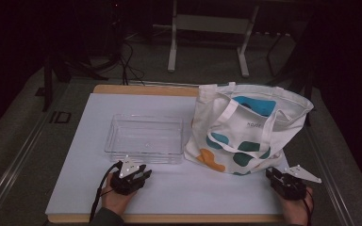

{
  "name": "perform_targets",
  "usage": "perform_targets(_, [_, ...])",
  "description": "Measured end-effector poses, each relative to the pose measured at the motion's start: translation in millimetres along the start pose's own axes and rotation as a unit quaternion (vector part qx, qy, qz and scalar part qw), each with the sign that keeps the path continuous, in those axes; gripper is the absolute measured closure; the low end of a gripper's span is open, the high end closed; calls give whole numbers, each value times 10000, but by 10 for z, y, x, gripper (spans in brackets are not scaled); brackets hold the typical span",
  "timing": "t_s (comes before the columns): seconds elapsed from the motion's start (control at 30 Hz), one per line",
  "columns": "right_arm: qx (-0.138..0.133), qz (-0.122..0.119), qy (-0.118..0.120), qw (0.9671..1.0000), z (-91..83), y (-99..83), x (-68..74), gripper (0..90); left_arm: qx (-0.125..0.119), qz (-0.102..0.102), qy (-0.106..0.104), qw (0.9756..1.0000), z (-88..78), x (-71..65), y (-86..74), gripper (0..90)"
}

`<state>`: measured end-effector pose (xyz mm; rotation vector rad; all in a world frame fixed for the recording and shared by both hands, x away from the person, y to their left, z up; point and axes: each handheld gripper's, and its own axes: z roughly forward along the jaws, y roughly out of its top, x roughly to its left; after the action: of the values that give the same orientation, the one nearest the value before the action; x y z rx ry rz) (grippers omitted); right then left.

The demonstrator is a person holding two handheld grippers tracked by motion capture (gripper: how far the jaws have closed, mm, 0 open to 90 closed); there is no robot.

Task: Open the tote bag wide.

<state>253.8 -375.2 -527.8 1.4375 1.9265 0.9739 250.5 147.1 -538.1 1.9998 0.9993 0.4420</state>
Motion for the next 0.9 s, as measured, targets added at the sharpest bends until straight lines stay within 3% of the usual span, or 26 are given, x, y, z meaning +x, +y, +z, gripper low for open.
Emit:
perform_targets(0.13, [-131, 76, 139, 9998, -76, 23, -6, 695, 72, 34, -121, 9999, -7, -19, 23, 683])
perform_targets(0.4, [-154, 61, 172, 9997, -144, 82, 26, 692, 89, 87, -289, 9995, -63, -60, 100, 688])
perform_targets(0.63, [-347, 190, 356, 9986, -311, 191, -15, 686, 67, 394, -421, 9983, -165, -148, 242, 700])
perform_targets(0.83, [-417, 164, 487, 9978, -368, 336, -42, 642, 14, 652, -466, 9968, -233, -198, 356, 675])
perform_targets(0.9, [-547, 219, 663, 9961, -395, 428, -54, 607, -59, 748, -515, 9959, -268, -210, 434, 671])
